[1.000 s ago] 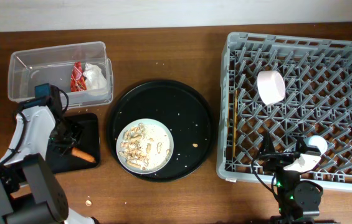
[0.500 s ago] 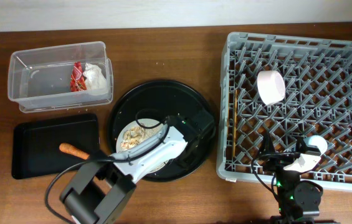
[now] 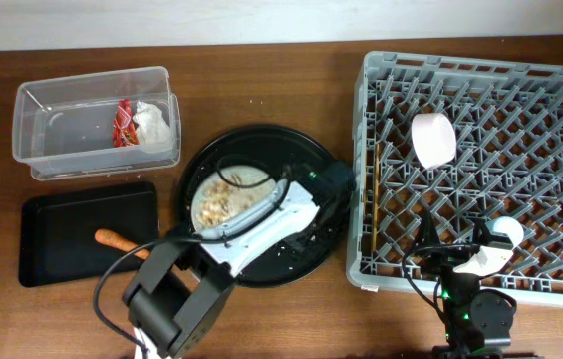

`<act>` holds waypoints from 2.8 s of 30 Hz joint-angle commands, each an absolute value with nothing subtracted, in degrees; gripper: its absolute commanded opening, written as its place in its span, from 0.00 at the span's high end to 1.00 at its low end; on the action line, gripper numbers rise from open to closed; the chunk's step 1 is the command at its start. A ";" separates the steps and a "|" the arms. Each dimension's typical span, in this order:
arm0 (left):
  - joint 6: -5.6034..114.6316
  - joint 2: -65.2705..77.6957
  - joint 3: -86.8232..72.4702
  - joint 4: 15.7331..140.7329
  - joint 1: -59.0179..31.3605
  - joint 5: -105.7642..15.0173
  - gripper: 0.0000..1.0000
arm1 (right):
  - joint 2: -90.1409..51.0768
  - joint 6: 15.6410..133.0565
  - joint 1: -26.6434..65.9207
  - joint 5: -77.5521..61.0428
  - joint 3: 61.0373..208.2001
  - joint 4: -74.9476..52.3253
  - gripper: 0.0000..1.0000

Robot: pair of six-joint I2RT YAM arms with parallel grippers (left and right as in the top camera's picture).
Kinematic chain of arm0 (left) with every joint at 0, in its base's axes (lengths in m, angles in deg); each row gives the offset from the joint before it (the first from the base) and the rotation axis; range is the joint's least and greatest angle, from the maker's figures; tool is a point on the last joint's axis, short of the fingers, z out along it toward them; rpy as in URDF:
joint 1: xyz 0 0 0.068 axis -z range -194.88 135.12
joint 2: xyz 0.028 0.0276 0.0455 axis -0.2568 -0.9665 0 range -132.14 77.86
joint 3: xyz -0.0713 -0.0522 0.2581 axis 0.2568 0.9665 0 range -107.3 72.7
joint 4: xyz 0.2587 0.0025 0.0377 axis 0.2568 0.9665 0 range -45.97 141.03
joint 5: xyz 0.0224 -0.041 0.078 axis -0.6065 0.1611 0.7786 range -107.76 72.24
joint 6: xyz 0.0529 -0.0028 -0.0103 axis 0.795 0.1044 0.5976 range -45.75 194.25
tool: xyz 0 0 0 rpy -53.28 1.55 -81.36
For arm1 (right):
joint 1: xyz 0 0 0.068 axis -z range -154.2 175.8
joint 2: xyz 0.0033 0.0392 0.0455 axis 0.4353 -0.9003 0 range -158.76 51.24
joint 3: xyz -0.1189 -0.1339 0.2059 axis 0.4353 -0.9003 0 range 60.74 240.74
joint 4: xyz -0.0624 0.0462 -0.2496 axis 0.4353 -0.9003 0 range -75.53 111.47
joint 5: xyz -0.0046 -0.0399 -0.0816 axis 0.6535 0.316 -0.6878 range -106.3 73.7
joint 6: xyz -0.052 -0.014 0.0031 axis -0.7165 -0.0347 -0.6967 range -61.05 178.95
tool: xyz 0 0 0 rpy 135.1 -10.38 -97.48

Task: Sort waste into correct bins and load items into the dishwasher rack
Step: 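Grasp the white plate with the left gripper and tip food onto black tray, then carry the empty plate to the rack and stand it upright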

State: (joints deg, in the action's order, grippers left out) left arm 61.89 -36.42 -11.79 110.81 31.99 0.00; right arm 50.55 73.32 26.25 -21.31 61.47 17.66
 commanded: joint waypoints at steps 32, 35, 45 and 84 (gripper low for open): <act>73.74 -4.77 -1.23 107.16 -37.16 -52.52 1.00 | 50.92 73.10 26.62 -21.40 61.06 17.38 0.02; 81.06 -3.15 1.26 107.07 -45.97 -68.91 1.00 | 50.92 73.10 26.62 -21.40 61.06 17.38 0.02; 96.86 1.50 7.95 114.37 -64.18 -84.08 0.99 | 50.92 73.10 26.62 -21.40 61.06 17.38 0.02; 19.05 -31.17 3.31 10.25 15.45 -74.38 1.00 | 50.92 73.10 26.62 -21.40 61.06 17.38 0.02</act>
